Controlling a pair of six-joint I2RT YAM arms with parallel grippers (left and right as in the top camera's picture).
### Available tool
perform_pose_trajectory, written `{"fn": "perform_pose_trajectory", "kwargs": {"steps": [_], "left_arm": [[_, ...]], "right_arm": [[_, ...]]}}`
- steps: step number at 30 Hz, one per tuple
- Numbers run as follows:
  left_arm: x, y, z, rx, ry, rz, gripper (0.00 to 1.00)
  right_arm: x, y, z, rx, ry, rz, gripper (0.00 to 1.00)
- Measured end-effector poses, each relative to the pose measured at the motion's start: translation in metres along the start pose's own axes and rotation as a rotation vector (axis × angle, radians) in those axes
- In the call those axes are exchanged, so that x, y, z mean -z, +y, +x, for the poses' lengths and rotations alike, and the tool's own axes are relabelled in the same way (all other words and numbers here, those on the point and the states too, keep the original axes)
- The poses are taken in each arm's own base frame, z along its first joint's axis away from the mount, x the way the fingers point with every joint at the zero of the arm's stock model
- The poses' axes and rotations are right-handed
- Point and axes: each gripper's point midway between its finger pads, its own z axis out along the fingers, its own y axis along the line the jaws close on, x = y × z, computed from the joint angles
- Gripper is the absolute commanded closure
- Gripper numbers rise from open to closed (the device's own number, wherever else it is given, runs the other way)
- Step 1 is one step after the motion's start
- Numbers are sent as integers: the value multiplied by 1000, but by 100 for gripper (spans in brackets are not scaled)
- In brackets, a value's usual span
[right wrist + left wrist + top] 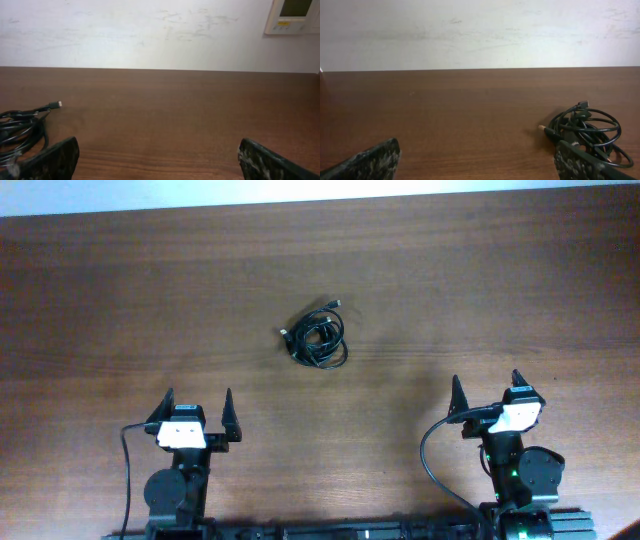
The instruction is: Untangle cables
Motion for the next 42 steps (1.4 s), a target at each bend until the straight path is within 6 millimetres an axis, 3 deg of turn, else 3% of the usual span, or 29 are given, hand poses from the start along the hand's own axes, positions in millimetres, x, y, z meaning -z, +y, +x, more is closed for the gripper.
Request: {"fn": "perform_pose_trajectory", "kwargs": {"steps": [34, 36, 38, 40, 42], "left_arm": [[0, -3, -1, 2, -6, 16, 1], [3, -32, -15, 25, -62, 190, 1], [35, -77, -86, -39, -370, 469, 1], [65, -88, -132, -104, -555, 545, 1], [74, -88, -164, -104, -518, 546, 1]], "right_arm": [[0, 0, 0, 0, 0, 0, 1], [0, 0, 0, -1, 0, 0, 1], [0, 0, 0, 0, 0, 0, 1], [0, 0, 0, 0, 0, 0, 1], [0, 0, 0, 0, -1, 0, 1]]}}
